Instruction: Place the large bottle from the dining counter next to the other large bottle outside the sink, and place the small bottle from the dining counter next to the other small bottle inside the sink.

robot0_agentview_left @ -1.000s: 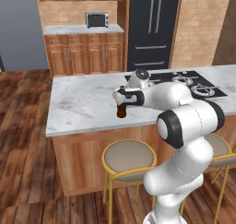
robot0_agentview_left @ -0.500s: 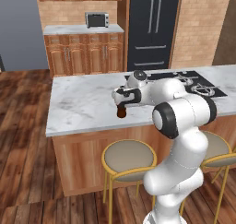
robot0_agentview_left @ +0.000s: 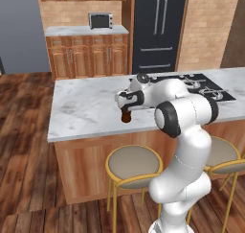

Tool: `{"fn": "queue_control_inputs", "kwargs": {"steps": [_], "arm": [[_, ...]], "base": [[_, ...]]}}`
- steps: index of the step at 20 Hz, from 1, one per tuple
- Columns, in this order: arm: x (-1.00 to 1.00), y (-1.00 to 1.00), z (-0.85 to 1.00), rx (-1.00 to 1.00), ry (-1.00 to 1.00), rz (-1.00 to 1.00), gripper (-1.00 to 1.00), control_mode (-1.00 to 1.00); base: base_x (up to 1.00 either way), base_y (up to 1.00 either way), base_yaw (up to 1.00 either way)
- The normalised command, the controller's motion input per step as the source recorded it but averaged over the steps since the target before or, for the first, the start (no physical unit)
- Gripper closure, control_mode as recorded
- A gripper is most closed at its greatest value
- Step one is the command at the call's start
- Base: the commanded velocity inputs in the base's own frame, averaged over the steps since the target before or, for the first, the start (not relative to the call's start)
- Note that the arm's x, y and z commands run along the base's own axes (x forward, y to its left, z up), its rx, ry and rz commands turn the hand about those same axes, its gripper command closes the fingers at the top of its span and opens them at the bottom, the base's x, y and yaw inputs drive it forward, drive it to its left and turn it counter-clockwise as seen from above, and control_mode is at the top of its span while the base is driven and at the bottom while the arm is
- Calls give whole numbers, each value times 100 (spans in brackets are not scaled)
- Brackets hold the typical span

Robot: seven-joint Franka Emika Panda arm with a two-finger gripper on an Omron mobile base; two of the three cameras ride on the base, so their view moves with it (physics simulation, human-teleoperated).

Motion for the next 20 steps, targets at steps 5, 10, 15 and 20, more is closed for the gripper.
{"fn": "queue_control_inputs", "kwargs": {"steps": [5, 10, 15, 20], "arm": [[25, 7, -10, 0, 0, 0, -100, -100], [20, 7, -8, 0, 0, 0, -100, -100], [16, 6, -8, 0, 0, 0, -100, -100], [20, 6, -6, 0, 0, 0, 100, -100]], "base": [[0, 0, 0], [0, 0, 0], [0, 0, 0], [0, 0, 0]]}}
